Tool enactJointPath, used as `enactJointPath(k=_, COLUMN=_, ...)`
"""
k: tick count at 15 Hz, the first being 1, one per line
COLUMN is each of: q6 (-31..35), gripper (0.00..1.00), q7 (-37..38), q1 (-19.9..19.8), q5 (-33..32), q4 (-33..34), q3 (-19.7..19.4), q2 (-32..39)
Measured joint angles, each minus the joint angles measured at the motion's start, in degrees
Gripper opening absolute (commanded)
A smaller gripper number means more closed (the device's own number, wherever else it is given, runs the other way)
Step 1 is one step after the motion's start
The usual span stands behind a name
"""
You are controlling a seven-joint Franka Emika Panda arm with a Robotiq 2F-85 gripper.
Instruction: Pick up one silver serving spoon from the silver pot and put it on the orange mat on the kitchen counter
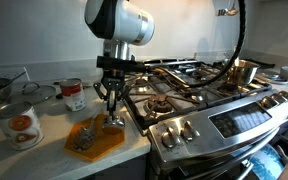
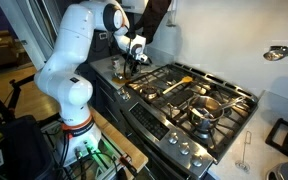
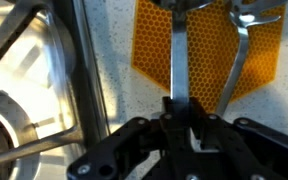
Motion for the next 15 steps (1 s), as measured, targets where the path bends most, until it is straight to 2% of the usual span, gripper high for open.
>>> enactJointPath(k=4, q6=-2.0, gripper=0.05, q7=-1.9, q1=0.2, q5=-0.3, q4=2.1, q3=0.0, q2=1.5)
enactJointPath(k=5, q6=-2.4, gripper=0.08, q7=-2.2, q1=0.2, q5=-0.4, q4=2.7, q3=0.0, q2=2.0)
enactJointPath(k=7, q6=-3.0, gripper=0.43, q7=-2.6, q1=0.4, q5=-0.6, q4=3.8, q3=0.0, q2=2.8)
enactJointPath(k=9, q6=-3.5, gripper=0.47, q7=-2.9, q1=0.5, q5=-0.9, q4=4.9, q3=0.0, q2=3.6)
enactJointPath(k=10, q6=-3.7, gripper=0.55, q7=-3.1, q1=0.5, q5=-1.0, q4=5.3, q3=0.0, q2=3.9)
enactJointPath(k=11, q6=-3.7, gripper=0.57, q7=-3.2, q1=0.5, q5=-1.0, q4=5.7, q3=0.0, q2=4.2)
enactJointPath(k=14, q6=-3.8, gripper=0.74, q7=-3.5, q1=0.5, q5=-1.1, q4=6.7, q3=0.0, q2=4.9)
enactJointPath(k=15, q6=-3.8, gripper=0.82, q7=-3.5, q1=0.5, q5=-1.1, q4=7.0, q3=0.0, q2=5.0)
